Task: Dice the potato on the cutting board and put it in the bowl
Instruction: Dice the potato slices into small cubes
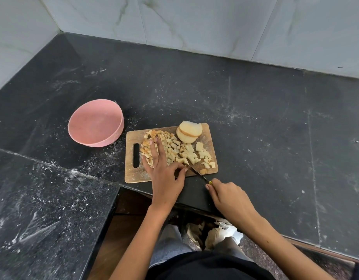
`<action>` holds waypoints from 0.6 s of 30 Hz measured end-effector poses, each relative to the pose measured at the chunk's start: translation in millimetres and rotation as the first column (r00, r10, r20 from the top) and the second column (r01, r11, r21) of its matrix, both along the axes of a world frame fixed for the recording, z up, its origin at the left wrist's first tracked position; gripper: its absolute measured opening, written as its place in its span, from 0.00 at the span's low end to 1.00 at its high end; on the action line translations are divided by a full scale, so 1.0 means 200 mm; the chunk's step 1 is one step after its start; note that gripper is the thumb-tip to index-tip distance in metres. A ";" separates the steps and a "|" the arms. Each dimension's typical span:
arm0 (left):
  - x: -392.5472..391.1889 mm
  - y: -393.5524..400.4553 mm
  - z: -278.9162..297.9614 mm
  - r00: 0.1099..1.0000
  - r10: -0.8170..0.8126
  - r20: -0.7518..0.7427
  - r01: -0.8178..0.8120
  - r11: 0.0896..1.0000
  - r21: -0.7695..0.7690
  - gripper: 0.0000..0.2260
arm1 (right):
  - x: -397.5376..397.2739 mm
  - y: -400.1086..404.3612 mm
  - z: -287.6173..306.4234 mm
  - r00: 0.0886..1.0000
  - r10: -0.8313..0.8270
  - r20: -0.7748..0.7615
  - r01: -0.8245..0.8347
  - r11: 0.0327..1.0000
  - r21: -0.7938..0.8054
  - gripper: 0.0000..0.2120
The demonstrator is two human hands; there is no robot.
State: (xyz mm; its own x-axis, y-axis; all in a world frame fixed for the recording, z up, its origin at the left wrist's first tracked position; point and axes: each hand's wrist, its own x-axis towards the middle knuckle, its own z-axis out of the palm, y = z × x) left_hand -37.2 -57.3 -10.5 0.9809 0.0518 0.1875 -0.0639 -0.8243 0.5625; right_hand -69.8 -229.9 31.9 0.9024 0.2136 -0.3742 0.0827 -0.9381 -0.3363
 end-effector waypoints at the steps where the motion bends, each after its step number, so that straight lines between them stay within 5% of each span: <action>1: 0.00 0.00 0.00 1.000 -0.002 -0.004 0.002 1.000 0.003 0.05 | 0.00 0.01 0.00 1.000 0.006 0.002 -0.006 1.000 -0.027 0.14; 11: -0.02 -0.03 -0.01 0.998 0.030 0.057 -0.034 0.998 0.060 0.04 | -0.04 0.02 0.00 0.996 0.006 -0.086 -0.016 0.994 -0.112 0.12; 18: 0.02 0.02 0.01 0.993 0.086 0.086 -0.085 0.996 -0.011 0.04 | -0.04 -0.05 0.01 0.998 0.002 -0.064 -0.004 0.999 -0.032 0.12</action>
